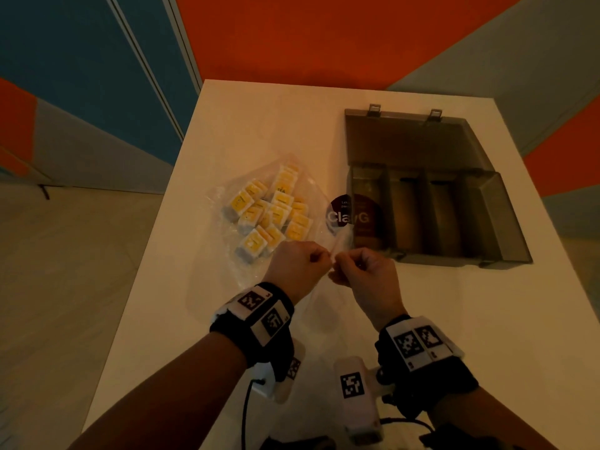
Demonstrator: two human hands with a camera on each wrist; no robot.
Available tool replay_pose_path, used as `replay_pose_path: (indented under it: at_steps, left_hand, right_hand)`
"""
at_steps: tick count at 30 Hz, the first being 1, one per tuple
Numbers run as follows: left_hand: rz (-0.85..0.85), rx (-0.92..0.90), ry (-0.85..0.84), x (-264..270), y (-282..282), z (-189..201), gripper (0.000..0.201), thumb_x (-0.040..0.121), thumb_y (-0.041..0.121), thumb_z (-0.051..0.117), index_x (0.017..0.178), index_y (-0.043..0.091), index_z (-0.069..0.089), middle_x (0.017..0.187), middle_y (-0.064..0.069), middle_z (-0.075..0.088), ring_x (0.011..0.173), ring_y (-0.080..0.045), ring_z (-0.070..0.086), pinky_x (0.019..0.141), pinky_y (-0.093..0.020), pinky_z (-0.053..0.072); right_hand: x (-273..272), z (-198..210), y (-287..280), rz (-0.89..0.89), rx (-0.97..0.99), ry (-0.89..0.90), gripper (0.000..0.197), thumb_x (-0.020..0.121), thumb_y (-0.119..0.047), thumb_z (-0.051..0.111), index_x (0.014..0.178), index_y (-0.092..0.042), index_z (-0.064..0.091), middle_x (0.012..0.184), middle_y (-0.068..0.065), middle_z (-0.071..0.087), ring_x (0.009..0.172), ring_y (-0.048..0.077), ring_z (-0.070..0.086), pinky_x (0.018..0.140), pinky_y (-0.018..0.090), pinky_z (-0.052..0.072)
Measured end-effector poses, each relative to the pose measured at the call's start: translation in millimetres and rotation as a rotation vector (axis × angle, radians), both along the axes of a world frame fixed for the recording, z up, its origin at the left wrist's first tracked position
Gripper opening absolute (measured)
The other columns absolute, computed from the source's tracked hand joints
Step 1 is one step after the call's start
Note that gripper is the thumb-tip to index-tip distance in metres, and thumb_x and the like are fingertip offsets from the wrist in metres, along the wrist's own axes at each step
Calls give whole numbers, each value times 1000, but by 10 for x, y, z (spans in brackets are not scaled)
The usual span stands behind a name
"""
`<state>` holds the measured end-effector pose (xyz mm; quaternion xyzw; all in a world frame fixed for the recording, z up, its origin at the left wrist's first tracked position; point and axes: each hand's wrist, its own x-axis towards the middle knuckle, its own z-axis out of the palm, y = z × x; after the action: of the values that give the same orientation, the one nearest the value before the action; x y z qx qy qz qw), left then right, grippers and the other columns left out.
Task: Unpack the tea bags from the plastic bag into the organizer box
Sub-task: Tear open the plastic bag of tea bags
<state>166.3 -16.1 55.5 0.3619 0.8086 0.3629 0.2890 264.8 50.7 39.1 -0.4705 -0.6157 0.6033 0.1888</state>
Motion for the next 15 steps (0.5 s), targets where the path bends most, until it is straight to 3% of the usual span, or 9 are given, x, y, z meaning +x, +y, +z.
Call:
replay_pose_path:
  at_steps: [3,5,7,9,11,13,15]
  left_hand:
    - [84,-17,29,-121,-9,12,20,84,13,56,81,-2,69,72,-14,65,72,-26,62,69,-25,52]
    - [136,-22,17,-216,-7,7,21,84,14,57,83,-3,69,82,-20,70,78,-30,67,77,-35,56]
    - [119,-47,-18,-197,11,26,18,84,14,56,78,0,67,78,-17,68,74,-29,66,77,-40,57]
    - [118,-38,-109,-111,42,67,17,85,14,56,70,11,62,70,-7,63,68,-21,63,74,-38,58]
    - [118,-2,-157,-46,72,74,14,86,14,55,73,12,60,76,-9,63,75,-24,64,74,-40,59]
    - [118,25,-170,-32,74,67,9,86,14,56,78,11,59,79,-8,63,76,-25,63,73,-41,58]
    - [85,27,-164,-33,45,34,7,84,16,60,79,14,55,74,1,57,68,-17,57,68,-36,57]
  right_hand:
    - [78,-34,68,-78,32,-51,19,86,-9,59,67,-14,59,65,1,61,55,7,62,66,28,57]
    - [139,-37,129,-99,53,-86,16,87,-11,58,71,-14,58,68,0,62,58,9,62,64,25,57]
    - [156,-24,134,-66,60,-96,16,88,-13,57,72,-17,56,71,1,61,61,10,62,61,22,55]
    - [115,18,72,-35,-17,-66,13,88,-18,56,76,-19,53,79,6,62,65,15,62,61,26,55]
    - [70,57,-1,32,-123,-87,13,86,-25,60,80,-17,52,82,8,61,67,19,62,62,31,54]
    - [54,65,-48,135,-199,-151,18,85,-25,61,76,-12,53,76,9,61,64,22,61,65,37,54]
    - [61,66,-66,167,-251,-138,22,88,-16,57,68,-9,55,70,11,60,59,22,59,66,38,55]
